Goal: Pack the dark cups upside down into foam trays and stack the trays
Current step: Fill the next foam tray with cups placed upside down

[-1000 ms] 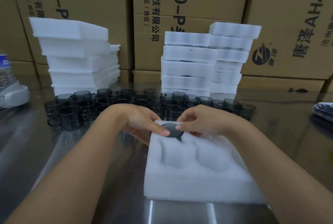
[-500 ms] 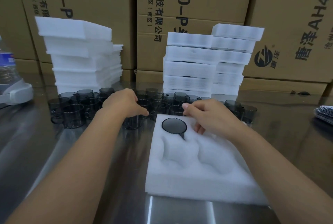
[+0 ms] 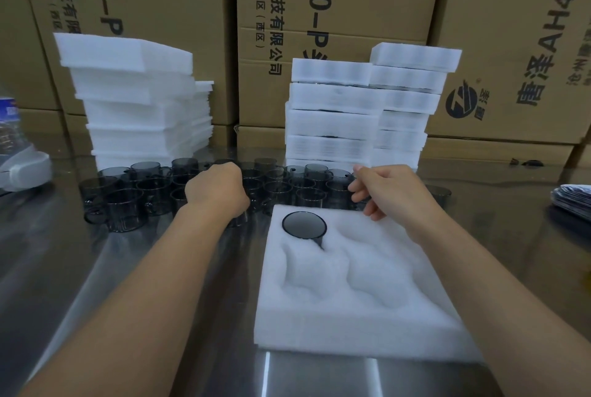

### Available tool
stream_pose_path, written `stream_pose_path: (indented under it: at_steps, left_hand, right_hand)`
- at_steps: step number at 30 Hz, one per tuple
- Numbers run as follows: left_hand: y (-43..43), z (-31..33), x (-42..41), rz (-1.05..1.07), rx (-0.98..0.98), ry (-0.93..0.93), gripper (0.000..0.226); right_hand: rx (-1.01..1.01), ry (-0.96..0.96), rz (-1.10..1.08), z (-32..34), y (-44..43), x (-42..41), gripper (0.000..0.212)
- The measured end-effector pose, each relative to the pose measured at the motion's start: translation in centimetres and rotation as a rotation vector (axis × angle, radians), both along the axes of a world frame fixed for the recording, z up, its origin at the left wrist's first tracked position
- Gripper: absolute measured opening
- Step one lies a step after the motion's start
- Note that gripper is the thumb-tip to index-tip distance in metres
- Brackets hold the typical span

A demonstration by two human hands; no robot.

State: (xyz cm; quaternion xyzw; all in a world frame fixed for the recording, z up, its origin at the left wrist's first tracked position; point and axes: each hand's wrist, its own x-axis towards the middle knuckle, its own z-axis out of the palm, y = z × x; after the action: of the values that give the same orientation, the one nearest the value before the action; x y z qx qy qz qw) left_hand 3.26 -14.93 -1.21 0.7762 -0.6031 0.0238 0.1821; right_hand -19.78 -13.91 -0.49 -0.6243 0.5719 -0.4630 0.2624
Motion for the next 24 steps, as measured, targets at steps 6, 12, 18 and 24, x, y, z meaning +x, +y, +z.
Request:
stream_pose_path:
  at_steps: [6, 12, 18, 24]
  left_hand:
    - [0.9, 1.3, -1.8, -0.045, -0.354, 0.001, 0.005]
    - [2.1, 1.6, -5.0, -0.335, -0.751, 0.141, 0.006]
    - [2.3, -0.5, -7.7, -0.774, -0.760, 0.031, 0.010]
    - [1.8, -1.5, -7.7, -0.828, -0.713, 0.028, 0.011]
  right_hand:
    - [0.030, -0.019, 0.015, 0.0, -0.3, -0.3, 0.040]
    - [0.052, -0.041, 0.059, -0.1, -0.4, -0.2, 0.044]
    - [0.146, -0.282, 0.165, 0.4, -0.4, -0.1, 0.050]
    - [0.162, -0.234, 0.238, 0.2, -0.5, 0.1, 0.046]
